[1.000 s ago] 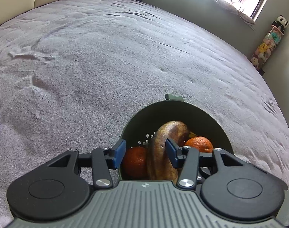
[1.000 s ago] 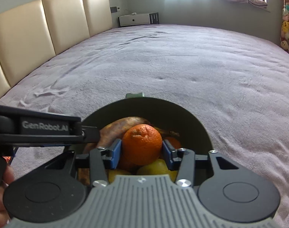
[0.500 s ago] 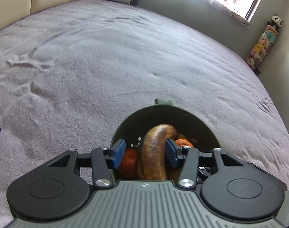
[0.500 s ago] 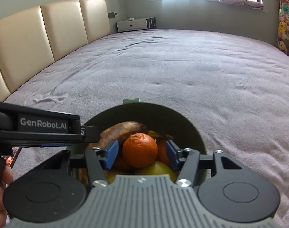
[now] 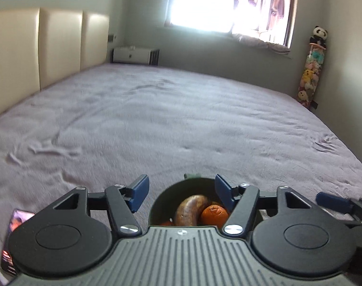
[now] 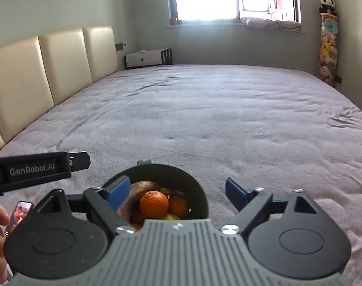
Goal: Organize fruits
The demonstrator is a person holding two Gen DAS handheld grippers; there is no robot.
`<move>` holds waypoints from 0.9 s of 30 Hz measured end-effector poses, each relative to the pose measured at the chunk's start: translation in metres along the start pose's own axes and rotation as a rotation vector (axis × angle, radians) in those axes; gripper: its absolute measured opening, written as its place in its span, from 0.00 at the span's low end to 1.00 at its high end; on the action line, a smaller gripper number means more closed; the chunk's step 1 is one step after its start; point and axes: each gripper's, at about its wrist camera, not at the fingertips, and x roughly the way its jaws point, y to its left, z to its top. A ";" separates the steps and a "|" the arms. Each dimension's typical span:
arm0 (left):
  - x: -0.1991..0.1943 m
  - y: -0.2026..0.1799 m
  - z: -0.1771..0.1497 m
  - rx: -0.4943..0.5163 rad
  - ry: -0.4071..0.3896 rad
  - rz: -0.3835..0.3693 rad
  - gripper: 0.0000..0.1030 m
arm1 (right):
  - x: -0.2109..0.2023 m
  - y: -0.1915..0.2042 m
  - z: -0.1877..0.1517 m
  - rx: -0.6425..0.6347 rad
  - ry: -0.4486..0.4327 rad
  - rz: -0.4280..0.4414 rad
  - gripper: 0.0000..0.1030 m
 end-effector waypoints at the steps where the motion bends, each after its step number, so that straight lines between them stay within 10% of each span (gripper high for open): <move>1: -0.006 -0.003 0.001 0.022 -0.021 0.001 0.79 | -0.009 0.000 0.001 0.000 -0.010 -0.005 0.88; 11: -0.047 -0.021 -0.006 0.190 -0.126 0.019 0.93 | -0.067 -0.003 -0.007 -0.048 -0.041 -0.060 0.96; 27: -0.017 -0.025 -0.049 0.210 0.162 0.032 0.93 | -0.053 -0.028 -0.051 0.033 0.152 -0.185 0.96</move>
